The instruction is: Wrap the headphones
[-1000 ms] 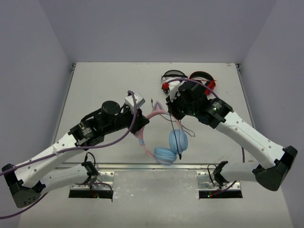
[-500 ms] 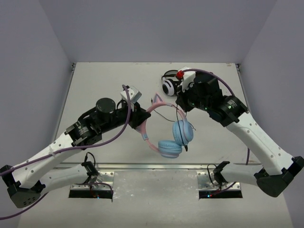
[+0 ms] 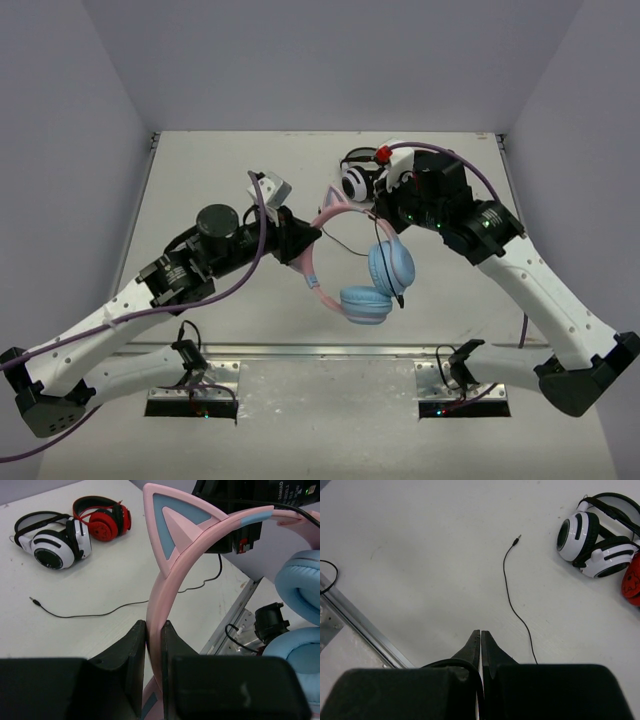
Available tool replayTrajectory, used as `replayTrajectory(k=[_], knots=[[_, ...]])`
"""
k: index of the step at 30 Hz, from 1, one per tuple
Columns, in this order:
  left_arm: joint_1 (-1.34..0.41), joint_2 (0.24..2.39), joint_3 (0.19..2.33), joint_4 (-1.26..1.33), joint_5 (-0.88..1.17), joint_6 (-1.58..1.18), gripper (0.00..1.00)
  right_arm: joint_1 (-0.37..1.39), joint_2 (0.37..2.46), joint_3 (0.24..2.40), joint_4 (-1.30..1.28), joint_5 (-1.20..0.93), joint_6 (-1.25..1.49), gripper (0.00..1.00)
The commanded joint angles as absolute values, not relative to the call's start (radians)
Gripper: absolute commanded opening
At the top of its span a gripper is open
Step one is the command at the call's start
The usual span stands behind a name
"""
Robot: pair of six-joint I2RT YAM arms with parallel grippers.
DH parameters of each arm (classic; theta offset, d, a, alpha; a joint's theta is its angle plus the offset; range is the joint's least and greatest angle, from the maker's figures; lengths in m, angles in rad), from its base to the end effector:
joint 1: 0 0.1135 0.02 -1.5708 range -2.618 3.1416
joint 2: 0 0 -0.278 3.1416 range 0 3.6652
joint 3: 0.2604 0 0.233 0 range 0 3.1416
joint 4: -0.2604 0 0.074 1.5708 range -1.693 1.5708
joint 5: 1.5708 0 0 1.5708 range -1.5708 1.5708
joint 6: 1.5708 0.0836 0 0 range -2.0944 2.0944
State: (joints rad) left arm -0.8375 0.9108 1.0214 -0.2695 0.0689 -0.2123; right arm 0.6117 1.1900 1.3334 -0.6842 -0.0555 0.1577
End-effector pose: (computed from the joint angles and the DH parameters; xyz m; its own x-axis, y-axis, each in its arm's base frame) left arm 0.1444 -0.1689 0.3927 -0.2693 -0.0151 -0.9629 0.7467 0.6281 -0.2187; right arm 0.2151 0.1565 0.3821 -0.5124 -0.1679 -0.8422 -0.5385 0.8267 0.1628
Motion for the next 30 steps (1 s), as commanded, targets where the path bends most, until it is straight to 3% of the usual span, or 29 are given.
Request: replayTrajectory(k=[1, 7, 14, 17, 22, 27, 30], knots=[[-0.857, 0.856, 1.085, -0.018, 0.14, -0.31, 0.0, 0.581, 1.174, 1.309, -0.618, -0.083, 0.155, 0.01], [-0.857, 0.808, 1.069, 0.069, 0.078, -0.357, 0.0, 0.56, 1.079, 1.201, -0.444, -0.282, 0.176, 0.11], [-0.857, 0.798, 1.101, 0.115, 0.041, -0.417, 0.0, 0.555, 1.032, 1.059, -0.128, -0.468, 0.299, 0.1], [-0.858, 0.81, 1.158, 0.089, 0.022, -0.422, 0.0, 0.557, 1.046, 1.039, -0.051, -0.497, 0.339, 0.01], [-0.857, 0.839, 1.27, 0.005, -0.087, -0.417, 0.01, 0.555, 1.088, 0.974, 0.11, -0.549, 0.406, 0.02], [-0.857, 0.87, 1.356, -0.072, -0.182, -0.413, 0.0, 0.555, 1.103, 0.878, 0.311, -0.594, 0.494, 0.11], [-0.857, 0.89, 1.397, -0.075, -0.222, -0.419, 0.0, 0.555, 1.129, 0.847, 0.412, -0.612, 0.543, 0.11]])
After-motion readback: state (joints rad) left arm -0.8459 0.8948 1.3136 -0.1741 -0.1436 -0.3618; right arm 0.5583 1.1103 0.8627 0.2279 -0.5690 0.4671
